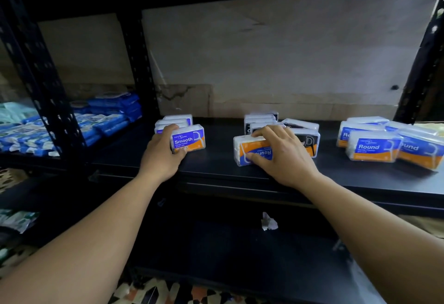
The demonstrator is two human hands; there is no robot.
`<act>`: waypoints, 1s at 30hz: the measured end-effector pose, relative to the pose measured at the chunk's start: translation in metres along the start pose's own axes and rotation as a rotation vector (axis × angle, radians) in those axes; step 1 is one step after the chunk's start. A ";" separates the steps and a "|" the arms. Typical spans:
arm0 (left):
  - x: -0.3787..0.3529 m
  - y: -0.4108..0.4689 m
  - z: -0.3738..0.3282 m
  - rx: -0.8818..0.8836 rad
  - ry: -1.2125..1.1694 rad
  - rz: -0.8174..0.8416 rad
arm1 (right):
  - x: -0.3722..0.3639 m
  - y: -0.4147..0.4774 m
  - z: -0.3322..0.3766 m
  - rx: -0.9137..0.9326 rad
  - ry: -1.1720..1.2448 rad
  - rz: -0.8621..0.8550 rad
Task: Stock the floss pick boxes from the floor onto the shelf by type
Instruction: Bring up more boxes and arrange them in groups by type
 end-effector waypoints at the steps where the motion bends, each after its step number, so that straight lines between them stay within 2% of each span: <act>1: 0.000 0.000 0.000 0.004 -0.001 0.005 | 0.000 0.000 0.001 -0.001 -0.014 -0.007; 3: 0.000 -0.001 -0.001 0.003 -0.003 0.011 | 0.002 -0.001 0.002 -0.004 -0.038 -0.028; 7: 0.002 -0.005 -0.002 0.016 -0.025 -0.016 | 0.001 0.001 0.001 -0.026 -0.044 0.047; 12: 0.005 -0.018 -0.009 0.008 0.008 -0.146 | -0.001 0.001 0.002 -0.017 -0.032 0.060; 16: 0.000 -0.037 -0.022 -0.106 0.098 -0.305 | 0.003 -0.003 0.002 -0.008 0.062 0.015; 19: -0.010 -0.049 -0.037 -0.188 0.168 -0.336 | 0.005 -0.007 0.004 -0.006 0.105 -0.003; 22: -0.021 -0.051 -0.054 -0.285 0.188 -0.227 | 0.005 -0.008 0.000 -0.039 0.152 -0.005; 26: -0.039 -0.043 -0.085 -0.377 0.230 0.064 | 0.009 -0.013 -0.008 -0.104 0.264 -0.053; 30: -0.060 -0.037 -0.116 -0.362 0.362 0.271 | 0.012 -0.021 -0.022 -0.183 0.498 -0.119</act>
Point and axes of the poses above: each hand's wrist, its own y-axis towards the middle knuckle, its own x-axis out of the back of the hand, z = x × y, the point moved 5 cm from there along y, towards the middle knuckle, and after that the axes turned 14 degrees about z, right-handed, at the moved point
